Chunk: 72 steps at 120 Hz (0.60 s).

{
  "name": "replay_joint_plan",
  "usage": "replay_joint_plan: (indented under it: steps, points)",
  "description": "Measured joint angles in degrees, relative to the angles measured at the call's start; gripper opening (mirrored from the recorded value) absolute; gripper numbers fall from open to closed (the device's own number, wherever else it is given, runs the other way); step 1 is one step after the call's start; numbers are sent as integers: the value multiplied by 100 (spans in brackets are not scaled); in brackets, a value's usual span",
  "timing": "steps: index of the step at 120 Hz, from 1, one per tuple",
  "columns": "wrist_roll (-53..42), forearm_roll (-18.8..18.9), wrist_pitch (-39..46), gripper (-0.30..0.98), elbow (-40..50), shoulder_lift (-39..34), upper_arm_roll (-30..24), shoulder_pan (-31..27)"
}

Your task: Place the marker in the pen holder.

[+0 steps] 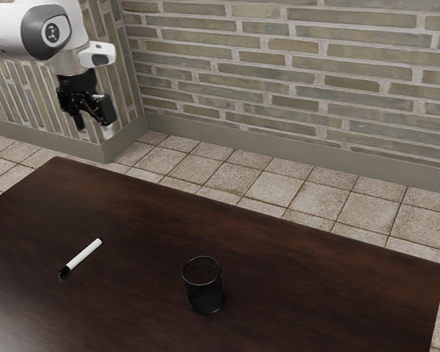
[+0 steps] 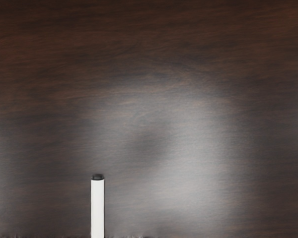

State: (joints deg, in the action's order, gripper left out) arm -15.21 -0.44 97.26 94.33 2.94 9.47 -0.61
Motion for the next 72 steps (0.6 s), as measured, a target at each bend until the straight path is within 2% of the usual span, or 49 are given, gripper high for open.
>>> replay_joint_plan:
  steps: [28,40,55,72]
  points:
    - [-1,3,-1,69,-9,35,28,-133]
    - [3,-27,2,68,-53,152,377,-2]
    - [74,-128,174,69,-240,958,480,-681]
    - [185,-445,497,69,-331,1541,461,-921]
